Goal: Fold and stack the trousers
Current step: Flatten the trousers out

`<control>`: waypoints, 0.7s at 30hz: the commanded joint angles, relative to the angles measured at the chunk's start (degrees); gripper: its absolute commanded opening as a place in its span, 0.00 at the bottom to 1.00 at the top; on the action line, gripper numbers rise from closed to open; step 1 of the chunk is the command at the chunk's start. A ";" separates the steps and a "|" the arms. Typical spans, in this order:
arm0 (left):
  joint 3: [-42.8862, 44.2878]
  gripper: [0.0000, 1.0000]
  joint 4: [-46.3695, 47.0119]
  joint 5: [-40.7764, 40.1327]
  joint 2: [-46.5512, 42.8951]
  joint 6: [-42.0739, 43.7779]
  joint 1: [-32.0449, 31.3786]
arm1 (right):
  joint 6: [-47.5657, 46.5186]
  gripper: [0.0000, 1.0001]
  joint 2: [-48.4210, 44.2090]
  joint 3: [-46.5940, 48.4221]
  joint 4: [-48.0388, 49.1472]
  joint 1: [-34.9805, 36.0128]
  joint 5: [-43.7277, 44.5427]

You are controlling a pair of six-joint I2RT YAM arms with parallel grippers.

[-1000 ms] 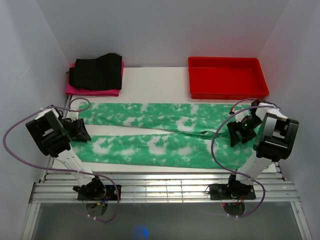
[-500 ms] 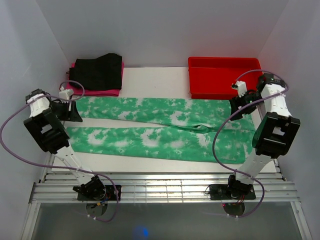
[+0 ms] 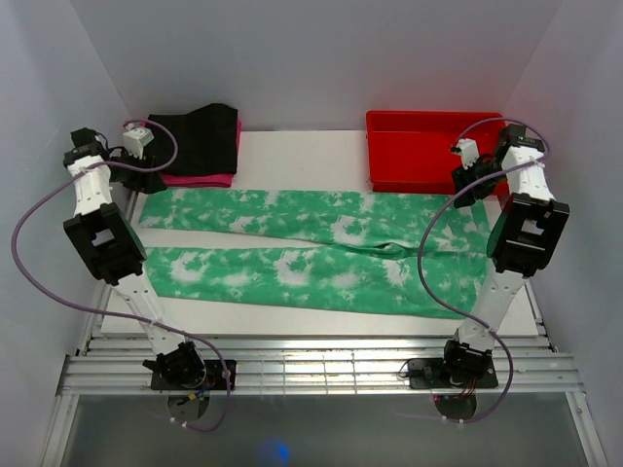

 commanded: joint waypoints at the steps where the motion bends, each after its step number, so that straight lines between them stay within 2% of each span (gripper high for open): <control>1: -1.97 0.67 10.20 0.37 4.05 -7.75 -1.99 | 2.82 0.53 -0.28 -0.14 6.31 0.86 0.99; 6: 1.19 0.67 10.75 -0.68 8.19 -9.08 -3.93 | -5.42 0.51 -2.57 -4.54 16.25 0.86 2.04; 12: 0.49 0.67 12.15 -1.83 10.21 -9.52 -4.54 | -10.36 0.46 1.47 -5.06 14.07 0.86 6.08; 16: -3.28 0.64 12.86 -4.28 11.44 -9.52 -4.63 | -9.84 0.42 2.79 -9.27 14.32 1.12 6.79; 21: -14.52 0.60 13.38 -6.75 10.04 -7.59 -4.63 | -12.21 0.41 1.21 -18.58 17.23 1.12 8.46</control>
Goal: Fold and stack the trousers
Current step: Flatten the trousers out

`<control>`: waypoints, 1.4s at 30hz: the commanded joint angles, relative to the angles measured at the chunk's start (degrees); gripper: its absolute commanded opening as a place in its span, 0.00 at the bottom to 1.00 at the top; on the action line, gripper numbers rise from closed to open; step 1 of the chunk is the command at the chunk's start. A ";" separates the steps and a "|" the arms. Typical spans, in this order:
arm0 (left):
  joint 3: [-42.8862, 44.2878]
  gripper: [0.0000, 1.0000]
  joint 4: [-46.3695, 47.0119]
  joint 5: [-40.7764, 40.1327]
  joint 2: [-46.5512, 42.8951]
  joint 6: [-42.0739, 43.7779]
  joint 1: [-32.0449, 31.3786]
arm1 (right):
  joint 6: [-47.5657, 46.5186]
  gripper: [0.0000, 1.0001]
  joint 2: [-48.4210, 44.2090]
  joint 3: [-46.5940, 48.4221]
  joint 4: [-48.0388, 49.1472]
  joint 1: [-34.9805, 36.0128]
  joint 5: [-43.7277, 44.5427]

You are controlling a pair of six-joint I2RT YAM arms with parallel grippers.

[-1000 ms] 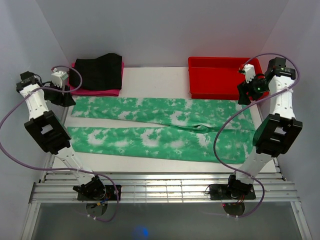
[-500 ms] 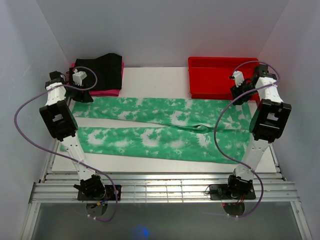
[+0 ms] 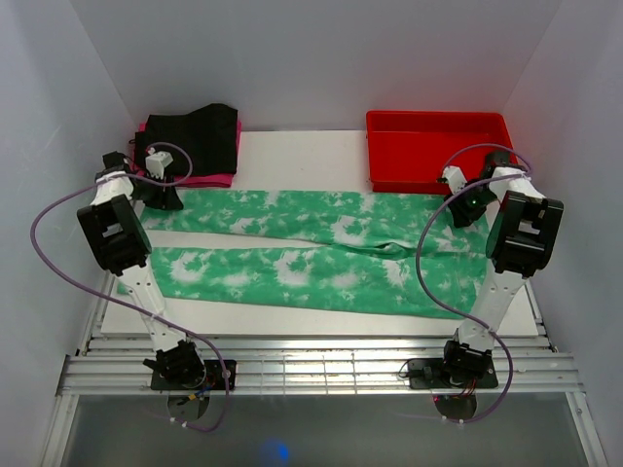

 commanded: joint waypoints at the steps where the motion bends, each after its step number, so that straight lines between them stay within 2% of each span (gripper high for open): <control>1: -7.67 0.59 -1.43 -2.77 -2.46 1.15 -0.17 | -3.27 0.41 -1.60 -5.24 2.23 0.16 1.40; 5: -14.44 0.58 -1.69 -3.12 -6.41 2.91 -0.17 | -5.91 0.41 -3.37 -7.71 1.29 0.16 1.31; 9: -18.84 0.55 -3.62 -4.97 -9.92 6.15 -0.08 | -10.04 0.37 -5.65 -8.42 -1.96 0.16 1.14; 12: -20.52 0.56 -4.51 -5.67 -12.39 7.57 -0.08 | -11.63 0.40 -7.76 -6.06 -4.52 0.07 -1.84; 16: -14.04 0.59 -6.96 -5.94 -11.00 7.05 0.00 | -12.41 0.45 -8.30 1.24 -8.04 0.07 -6.68; 17: -9.49 0.61 -8.36 -6.20 -10.30 6.79 0.09 | -12.59 0.47 -7.86 4.30 -8.04 0.16 -6.77; 23: 4.77 0.68 -9.34 -5.24 -6.96 4.33 0.71 | -15.49 0.49 0.13 13.37 -8.75 -0.02 -1.95; 29: 9.36 0.69 -9.17 -5.32 -6.16 3.35 0.79 | -16.90 0.46 7.43 21.63 -11.29 -0.02 -2.03; 34: 5.95 0.69 -6.88 -5.06 -7.91 2.21 1.41 | -18.39 0.43 6.22 20.15 -11.47 -0.89 -2.72; 37: 4.01 0.68 -5.22 -5.06 -8.79 1.43 1.76 | -13.93 0.47 4.11 20.15 -11.56 -2.56 -6.06; 40: 3.13 0.69 -4.42 -4.01 -9.67 -0.07 2.46 | -3.66 0.56 0.51 19.88 -11.12 -6.24 -15.89; 42: 2.42 0.69 -3.19 -3.22 -10.03 -1.83 2.99 | 7.76 0.63 -1.34 17.96 -8.85 -7.83 -21.09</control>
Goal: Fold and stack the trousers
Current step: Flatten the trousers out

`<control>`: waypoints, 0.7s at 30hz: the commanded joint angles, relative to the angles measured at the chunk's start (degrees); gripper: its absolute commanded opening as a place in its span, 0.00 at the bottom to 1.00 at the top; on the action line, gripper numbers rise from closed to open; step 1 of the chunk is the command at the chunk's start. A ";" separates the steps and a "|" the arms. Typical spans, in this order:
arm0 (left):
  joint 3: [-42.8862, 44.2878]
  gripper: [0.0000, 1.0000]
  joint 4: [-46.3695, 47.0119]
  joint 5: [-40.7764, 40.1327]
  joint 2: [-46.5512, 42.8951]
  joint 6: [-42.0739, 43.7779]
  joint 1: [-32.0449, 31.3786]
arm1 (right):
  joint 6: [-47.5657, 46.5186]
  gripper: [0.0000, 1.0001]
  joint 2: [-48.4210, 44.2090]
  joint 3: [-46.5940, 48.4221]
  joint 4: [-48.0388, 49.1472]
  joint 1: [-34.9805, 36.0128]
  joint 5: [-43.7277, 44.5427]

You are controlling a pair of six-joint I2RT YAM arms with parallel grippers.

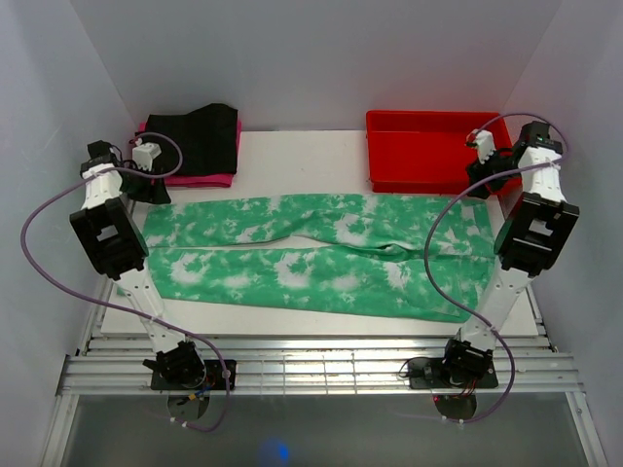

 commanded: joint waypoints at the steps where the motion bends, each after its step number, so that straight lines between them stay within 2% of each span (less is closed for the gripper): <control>1: -0.88 0.70 2.86 2.71 -4.98 -2.92 1.22 | 18.86 0.63 -7.73 -2.74 1.47 -5.10 -10.54; 2: -1.05 0.70 2.96 3.32 -4.98 -3.62 1.48 | 22.56 0.64 -8.44 -4.06 4.62 -5.72 -12.03; 3: -1.06 0.71 3.13 3.50 -4.98 -3.98 1.57 | 28.16 0.70 -9.06 -6.95 5.96 -6.43 -12.65; 5: -0.79 0.72 3.31 3.59 -4.37 -4.68 1.57 | 34.25 0.75 -10.11 -9.95 11.74 -7.84 -10.48; 7: 0.17 0.73 3.40 3.59 -4.10 -5.12 1.66 | 39.44 0.76 -8.37 -10.67 12.30 -9.15 -9.32; 11: 2.54 0.75 3.40 3.59 -3.05 -6.52 2.27 | 44.82 0.79 -4.06 -10.31 12.74 -11.53 -10.45; 14: 5.00 0.77 3.05 4.91 -1.21 -8.20 3.68 | 46.93 0.81 -2.47 -12.76 16.94 -12.41 -13.08; 18: 7.73 0.77 1.99 7.27 1.43 -10.04 5.17 | 52.37 0.84 -2.64 -20.84 29.50 -12.67 -15.56; 19: 7.91 0.77 1.99 7.80 1.96 -10.65 5.44 | 54.04 0.84 -3.34 -23.04 35.27 -12.67 -15.73; 21: 8.17 0.77 1.82 8.69 2.31 -11.10 6.05 | 58.17 0.84 -4.83 -30.41 41.53 -12.67 -16.26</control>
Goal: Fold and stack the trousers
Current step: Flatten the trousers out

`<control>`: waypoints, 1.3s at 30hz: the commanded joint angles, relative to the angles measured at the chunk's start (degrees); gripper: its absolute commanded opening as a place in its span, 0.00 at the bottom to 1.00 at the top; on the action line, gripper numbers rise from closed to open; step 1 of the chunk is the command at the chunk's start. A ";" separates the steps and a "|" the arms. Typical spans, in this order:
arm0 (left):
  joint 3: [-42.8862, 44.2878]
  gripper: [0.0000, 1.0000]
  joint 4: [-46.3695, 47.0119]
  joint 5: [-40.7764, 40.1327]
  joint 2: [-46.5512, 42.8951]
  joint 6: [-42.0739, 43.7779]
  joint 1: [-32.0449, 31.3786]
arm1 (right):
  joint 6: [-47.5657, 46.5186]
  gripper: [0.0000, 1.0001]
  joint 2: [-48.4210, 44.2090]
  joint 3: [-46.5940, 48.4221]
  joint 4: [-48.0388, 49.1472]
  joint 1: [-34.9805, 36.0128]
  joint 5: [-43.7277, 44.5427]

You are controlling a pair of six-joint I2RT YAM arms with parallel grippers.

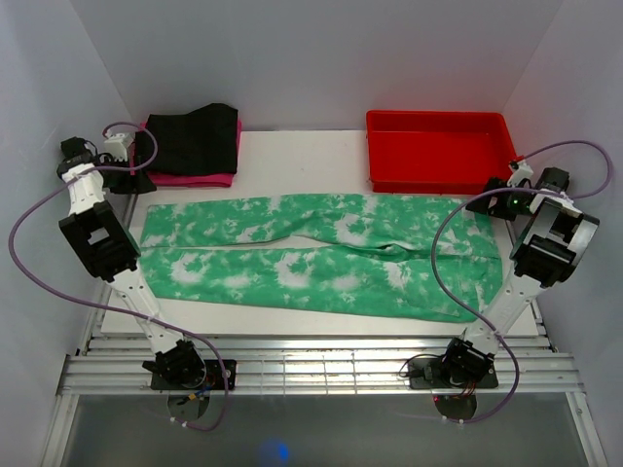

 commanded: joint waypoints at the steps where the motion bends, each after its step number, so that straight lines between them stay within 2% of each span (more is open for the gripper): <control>1: 1.62 0.77 -0.50 3.51 0.28 -1.75 1.29 | 10.40 0.84 -3.52 -9.77 21.03 -0.65 -3.08; 4: 0.65 0.77 -0.50 3.51 -0.07 -1.48 1.47 | 15.51 0.83 -5.65 -18.14 30.40 -0.57 -2.47; 9: -0.58 0.77 0.11 2.54 0.37 -1.65 2.08 | 16.74 0.81 -6.53 -19.20 35.42 -0.65 2.36; 11: -0.41 0.77 0.02 2.10 0.81 -1.92 2.26 | 16.84 0.82 -6.10 -18.16 35.09 -0.65 2.11; 15: 1.70 0.77 0.02 0.70 2.38 -2.10 2.52 | 12.89 0.82 -0.56 -8.50 24.29 -0.30 1.66; 20: 6.09 0.79 -0.85 -0.45 5.11 -3.24 3.92 | 10.59 0.83 0.14 -7.26 25.60 -0.21 -0.60; 23: 9.25 0.80 -0.85 0.07 7.57 -4.73 5.06 | 10.42 0.75 2.17 -5.15 21.84 0.57 -3.60; 24: 10.05 0.80 -0.77 0.51 8.27 -5.25 5.33 | 8.85 0.64 2.34 -4.62 21.29 1.36 -3.95; 25: 10.84 0.81 -0.33 0.61 9.67 -5.69 5.59 | 8.40 0.58 2.35 -4.62 21.11 1.63 -3.78; 26: 12.15 0.81 -0.07 0.52 10.38 -6.92 5.68 | 8.66 0.48 2.52 -4.62 21.20 1.81 -3.52; 28: 13.21 0.82 0.20 0.78 12.31 -7.46 5.69 | 9.27 0.37 3.05 -4.35 21.37 1.81 -3.69; 29: 13.48 0.82 0.20 1.83 12.76 -7.37 5.77 | 9.28 0.28 3.22 -4.35 21.46 1.81 -3.52; 32: 13.57 0.79 0.38 3.06 14.77 -7.28 5.69 | 9.10 0.17 3.22 -4.44 21.38 1.81 -3.08; 33: 13.13 0.78 0.38 3.24 15.13 -7.11 5.69 | 8.93 0.10 3.22 -4.27 21.11 1.81 -2.99; 39: 5.24 0.72 1.86 7.19 12.60 -5.35 5.51 | 8.93 0.08 2.52 -4.26 20.85 1.72 -4.22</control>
